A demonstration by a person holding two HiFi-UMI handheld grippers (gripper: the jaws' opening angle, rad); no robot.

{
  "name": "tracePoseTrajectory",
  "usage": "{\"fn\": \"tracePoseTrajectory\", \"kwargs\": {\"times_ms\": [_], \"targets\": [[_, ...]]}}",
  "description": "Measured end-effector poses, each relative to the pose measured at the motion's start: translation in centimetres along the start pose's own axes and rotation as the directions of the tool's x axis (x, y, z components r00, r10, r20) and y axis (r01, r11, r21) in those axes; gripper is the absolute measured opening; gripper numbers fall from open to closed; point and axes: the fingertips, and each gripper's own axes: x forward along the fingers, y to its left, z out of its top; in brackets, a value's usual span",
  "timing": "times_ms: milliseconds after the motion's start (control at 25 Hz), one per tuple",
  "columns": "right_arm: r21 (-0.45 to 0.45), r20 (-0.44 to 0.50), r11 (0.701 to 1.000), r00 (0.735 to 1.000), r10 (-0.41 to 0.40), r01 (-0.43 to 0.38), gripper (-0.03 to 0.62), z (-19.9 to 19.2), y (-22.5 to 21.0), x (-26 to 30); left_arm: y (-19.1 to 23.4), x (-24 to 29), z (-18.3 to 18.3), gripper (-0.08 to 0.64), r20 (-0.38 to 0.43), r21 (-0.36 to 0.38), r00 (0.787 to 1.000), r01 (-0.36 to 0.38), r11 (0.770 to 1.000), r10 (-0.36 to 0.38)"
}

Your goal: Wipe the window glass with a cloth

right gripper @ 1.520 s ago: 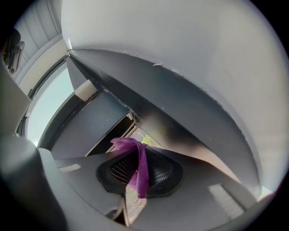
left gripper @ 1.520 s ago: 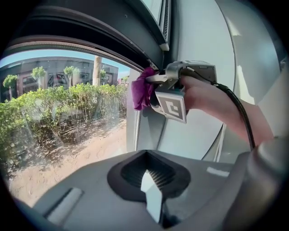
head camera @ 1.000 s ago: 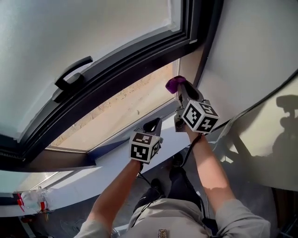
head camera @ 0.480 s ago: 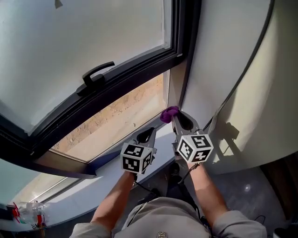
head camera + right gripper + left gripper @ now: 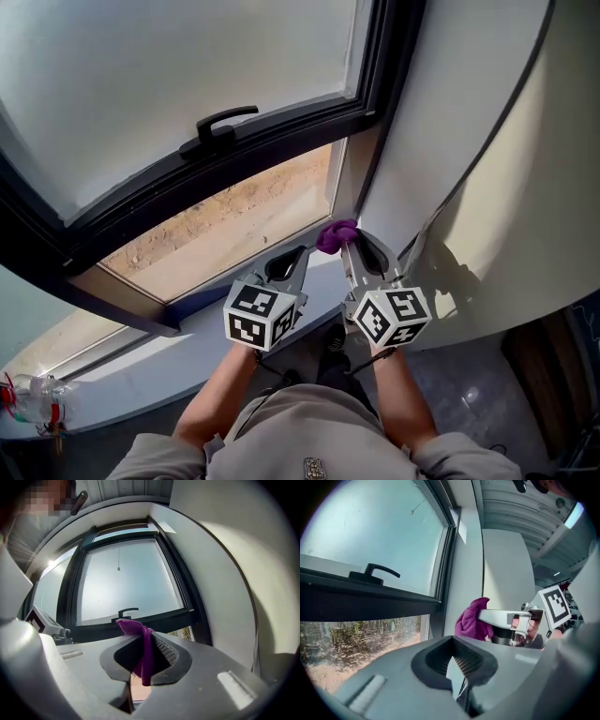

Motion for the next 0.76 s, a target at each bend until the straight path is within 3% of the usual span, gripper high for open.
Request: {"fn": "tracePoseTrajectory", "kwargs": {"times_ms": [760], "targets": [[0.0, 0.011, 1.0, 1.0, 0.028, -0.028, 0.063, 0.3, 3.9, -1.8, -0.3, -3.9, 0.8, 0.0, 0.033, -0.02, 0.999, -0.002, 1.0, 0.002]]}}
